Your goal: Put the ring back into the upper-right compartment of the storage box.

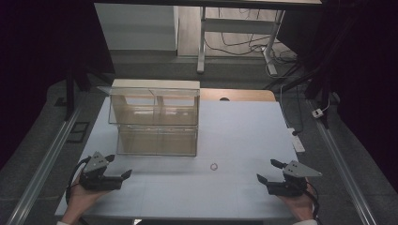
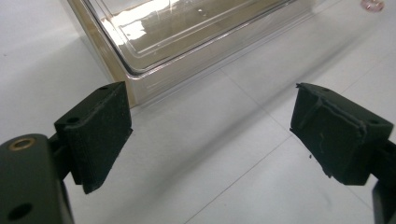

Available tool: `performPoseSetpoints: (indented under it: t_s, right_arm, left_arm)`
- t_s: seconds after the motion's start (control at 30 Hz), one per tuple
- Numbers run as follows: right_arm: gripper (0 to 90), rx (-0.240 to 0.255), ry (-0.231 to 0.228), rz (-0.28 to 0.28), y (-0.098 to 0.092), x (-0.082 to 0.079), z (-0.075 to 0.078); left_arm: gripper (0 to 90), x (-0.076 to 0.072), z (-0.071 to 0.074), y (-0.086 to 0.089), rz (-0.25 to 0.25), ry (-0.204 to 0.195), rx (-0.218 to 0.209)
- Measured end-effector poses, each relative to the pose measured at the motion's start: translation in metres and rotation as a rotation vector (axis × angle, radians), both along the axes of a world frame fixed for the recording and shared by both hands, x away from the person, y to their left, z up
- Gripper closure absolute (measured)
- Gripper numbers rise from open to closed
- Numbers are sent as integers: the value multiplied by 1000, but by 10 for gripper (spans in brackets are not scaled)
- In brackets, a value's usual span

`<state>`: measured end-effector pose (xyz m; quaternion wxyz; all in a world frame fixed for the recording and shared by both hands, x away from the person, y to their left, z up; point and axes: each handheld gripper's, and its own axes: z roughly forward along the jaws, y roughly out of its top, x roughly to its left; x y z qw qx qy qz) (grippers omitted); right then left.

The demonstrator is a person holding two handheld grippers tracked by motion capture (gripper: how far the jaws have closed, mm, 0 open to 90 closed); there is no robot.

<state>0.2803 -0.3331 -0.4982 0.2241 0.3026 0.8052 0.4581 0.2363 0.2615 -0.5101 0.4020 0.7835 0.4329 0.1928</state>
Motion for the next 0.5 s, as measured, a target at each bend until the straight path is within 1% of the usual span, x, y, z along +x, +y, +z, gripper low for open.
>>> performPoseSetpoints:
  t_s: [0.1,0.13,0.2,0.23,0.33,0.4,0.5]
  right_arm:
    - [196,-5,8,9,-1,2,-2]
    - [196,2,19,8,-2,4,-4]
    - [198,3,20,5,-2,4,-5]
    - [200,11,24,10,-3,3,-5]
    - [205,3,34,10,-2,2,-4]
    - [208,-2,33,9,-2,2,-3]
    - [219,-2,33,6,0,0,-2]
  left_arm:
    - [126,0,0,-2,-4,-1,1]
    - [127,-1,0,-3,-8,-2,-2]
    - [127,-1,1,-5,-10,-7,2]
    - [127,-2,2,-6,-11,-9,2]
    - [128,-3,1,-8,-20,-13,7]
    - [128,-2,0,-9,-25,-13,22]
    - [128,-2,-1,-9,-20,-11,19]
